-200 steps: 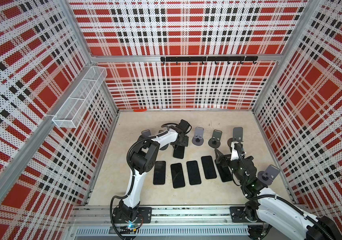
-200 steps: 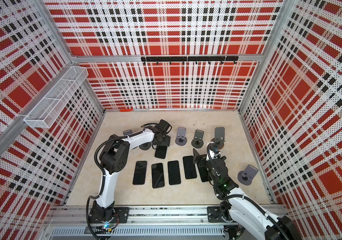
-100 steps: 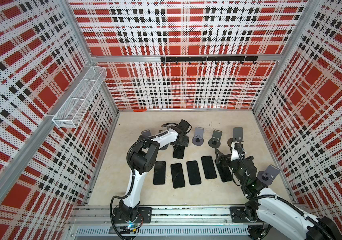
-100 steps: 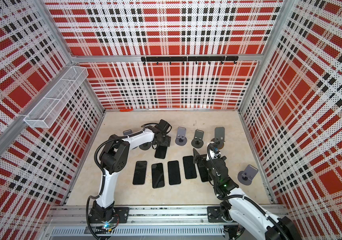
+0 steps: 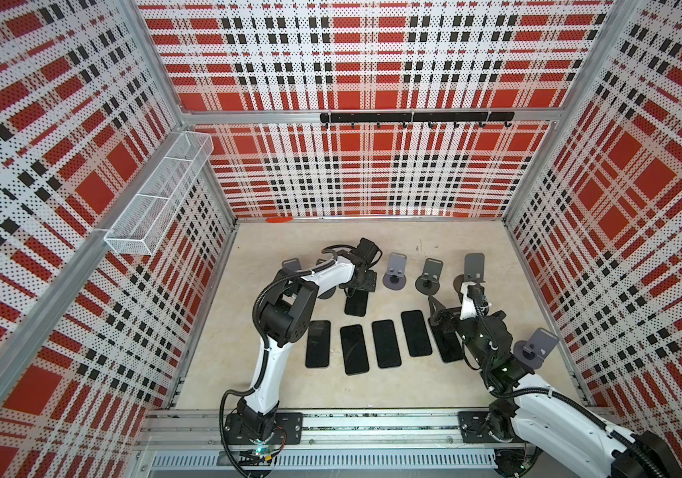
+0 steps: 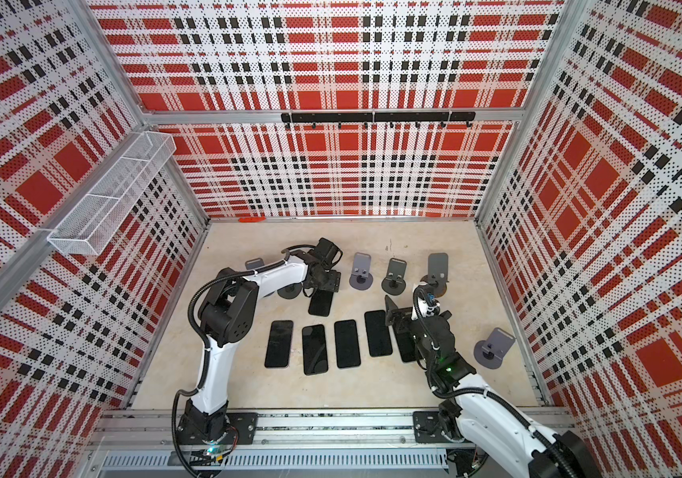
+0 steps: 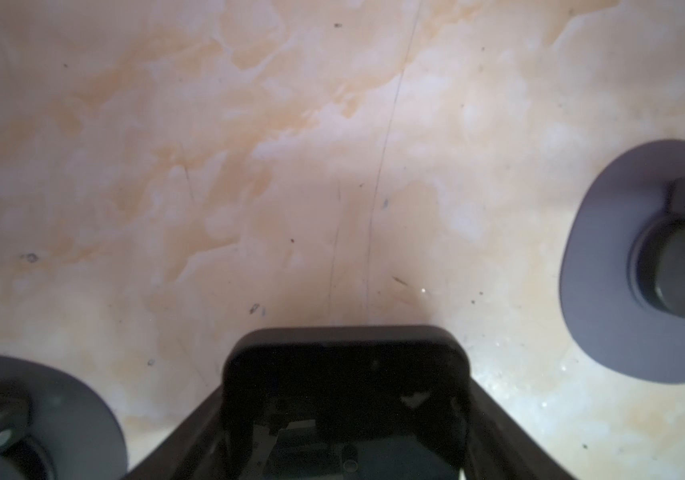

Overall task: Remove the phone from the phone stand
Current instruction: 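Set the black phone flat on the table and open the left gripper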

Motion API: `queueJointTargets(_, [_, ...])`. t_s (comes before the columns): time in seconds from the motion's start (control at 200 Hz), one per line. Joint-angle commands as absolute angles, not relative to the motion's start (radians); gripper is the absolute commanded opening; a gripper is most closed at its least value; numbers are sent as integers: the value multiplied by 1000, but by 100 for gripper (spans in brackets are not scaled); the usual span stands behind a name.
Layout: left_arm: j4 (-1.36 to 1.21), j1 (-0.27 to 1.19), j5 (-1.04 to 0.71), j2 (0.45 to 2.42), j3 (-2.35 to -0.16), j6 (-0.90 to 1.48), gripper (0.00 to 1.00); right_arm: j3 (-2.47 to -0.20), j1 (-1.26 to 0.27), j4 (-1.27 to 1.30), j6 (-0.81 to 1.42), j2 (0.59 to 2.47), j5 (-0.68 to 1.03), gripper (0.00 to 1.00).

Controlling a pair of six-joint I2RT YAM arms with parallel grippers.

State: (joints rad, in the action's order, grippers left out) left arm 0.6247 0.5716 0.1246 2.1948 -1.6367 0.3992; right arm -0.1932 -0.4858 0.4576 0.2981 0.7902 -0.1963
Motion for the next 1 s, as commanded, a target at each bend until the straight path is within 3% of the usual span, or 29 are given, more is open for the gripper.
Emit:
queueJointTargets(0.0, [631,565,116,2189,-1614,391,79,-193,-482,453,288,779,-200,100])
queueJointTargets(0.586, [641,567,118,2185,-1632,388,81,-197,-481,450,288,784,-196,100])
queueJointTargets(0.997, [703,573,167,2082,-1806,331,83,-195,-483,465,285,810,-201,100])
